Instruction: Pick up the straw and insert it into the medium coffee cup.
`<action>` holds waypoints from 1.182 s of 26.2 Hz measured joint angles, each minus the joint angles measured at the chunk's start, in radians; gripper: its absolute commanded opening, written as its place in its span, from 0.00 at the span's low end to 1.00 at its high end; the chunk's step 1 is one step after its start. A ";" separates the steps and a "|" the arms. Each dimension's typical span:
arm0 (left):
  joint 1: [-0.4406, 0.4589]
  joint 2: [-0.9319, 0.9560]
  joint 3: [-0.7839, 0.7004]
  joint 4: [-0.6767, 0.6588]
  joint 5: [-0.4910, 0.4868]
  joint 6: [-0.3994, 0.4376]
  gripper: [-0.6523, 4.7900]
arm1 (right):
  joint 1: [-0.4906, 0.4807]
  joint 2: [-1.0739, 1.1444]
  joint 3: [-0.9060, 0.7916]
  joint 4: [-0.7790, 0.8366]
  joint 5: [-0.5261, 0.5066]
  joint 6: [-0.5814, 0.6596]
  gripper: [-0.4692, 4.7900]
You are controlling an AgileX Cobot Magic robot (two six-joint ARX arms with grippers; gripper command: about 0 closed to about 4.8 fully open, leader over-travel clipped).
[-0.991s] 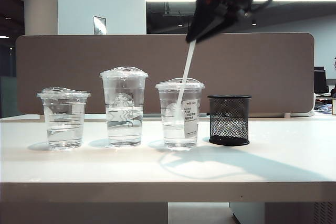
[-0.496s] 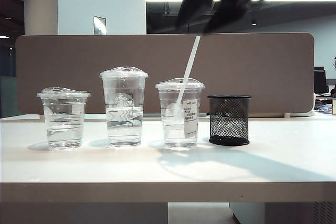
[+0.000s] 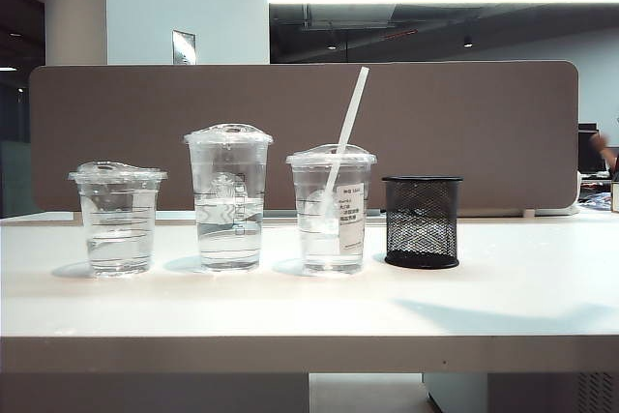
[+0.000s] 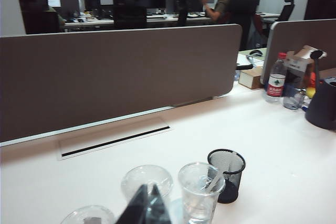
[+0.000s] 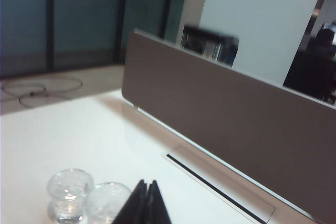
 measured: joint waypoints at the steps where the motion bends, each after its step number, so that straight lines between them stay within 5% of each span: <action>1: 0.000 -0.011 -0.016 0.013 0.007 0.000 0.11 | 0.000 -0.046 -0.035 0.005 0.006 0.012 0.08; 8: 0.000 -0.049 -0.222 0.283 0.048 -0.016 0.11 | -0.001 -0.328 -0.300 0.078 0.050 0.095 0.08; 12: 0.000 -0.035 -0.474 0.403 0.104 -0.051 0.11 | 0.000 -0.573 -0.539 0.085 0.100 0.237 0.08; 18: 0.000 0.040 -0.694 0.636 0.151 -0.210 0.11 | 0.000 -0.769 -0.765 0.079 0.105 0.287 0.08; 31: 0.000 0.186 -0.777 0.640 0.130 -0.274 0.11 | 0.000 -0.872 -1.101 0.024 -0.058 0.292 0.08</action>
